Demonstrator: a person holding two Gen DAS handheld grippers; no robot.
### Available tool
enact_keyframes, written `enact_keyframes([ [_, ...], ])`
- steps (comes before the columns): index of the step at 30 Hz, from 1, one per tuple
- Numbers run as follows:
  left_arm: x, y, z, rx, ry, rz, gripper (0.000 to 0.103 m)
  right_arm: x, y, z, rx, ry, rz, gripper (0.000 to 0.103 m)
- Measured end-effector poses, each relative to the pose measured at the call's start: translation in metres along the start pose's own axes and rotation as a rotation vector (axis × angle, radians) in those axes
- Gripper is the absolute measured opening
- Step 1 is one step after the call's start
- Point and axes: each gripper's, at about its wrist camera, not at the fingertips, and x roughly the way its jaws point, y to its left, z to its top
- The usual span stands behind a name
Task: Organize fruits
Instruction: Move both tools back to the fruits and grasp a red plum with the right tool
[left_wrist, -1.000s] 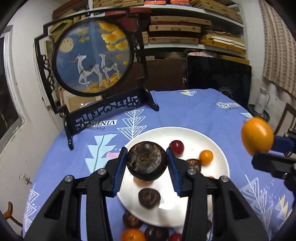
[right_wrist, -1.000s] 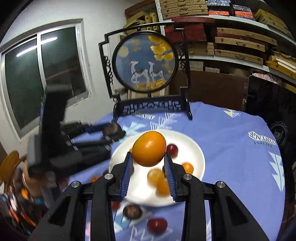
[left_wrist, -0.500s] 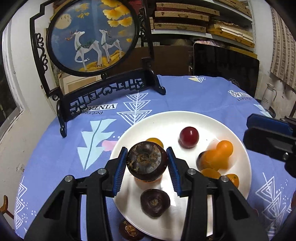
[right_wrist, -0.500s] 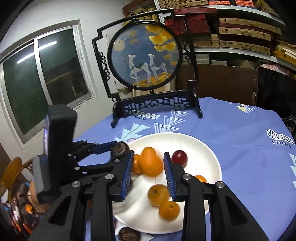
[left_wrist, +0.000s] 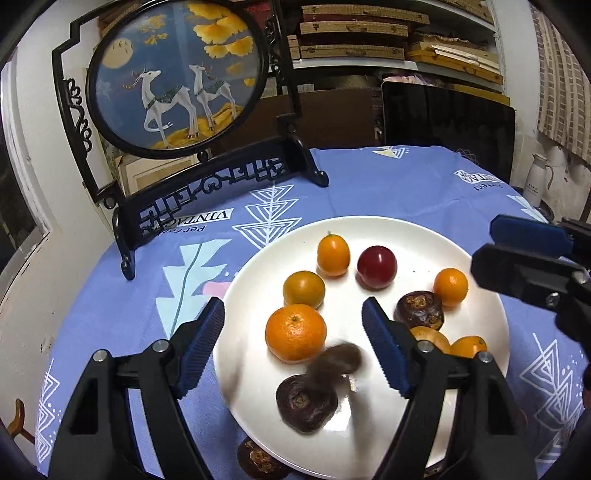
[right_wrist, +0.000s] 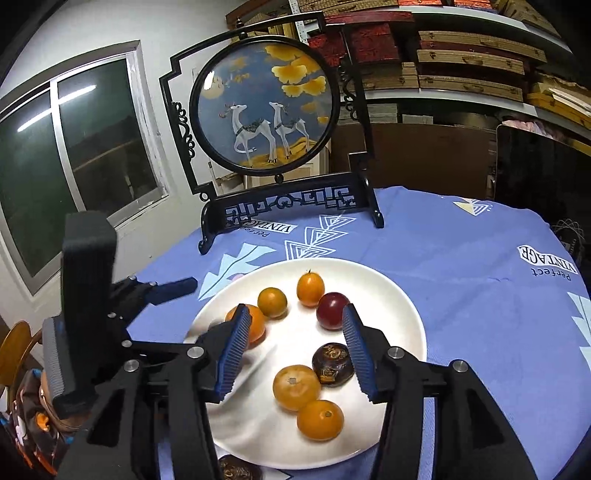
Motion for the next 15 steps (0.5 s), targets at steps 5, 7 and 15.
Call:
enact_keyframes([
  [5, 0.000, 0.003, 0.001, -0.005, 0.000, 0.009, 0.075, 0.001, 0.000, 0.000, 0.001, 0.002, -0.004, 0.055],
  [7, -0.001, 0.010, 0.003, -0.027, -0.001, 0.008, 0.075, -0.001, 0.000, 0.000, -0.001, -0.003, -0.003, 0.057],
  [15, -0.026, 0.060, 0.009, -0.177, -0.054, -0.023, 0.080, -0.043, 0.014, -0.036, -0.059, -0.009, -0.017, 0.067],
])
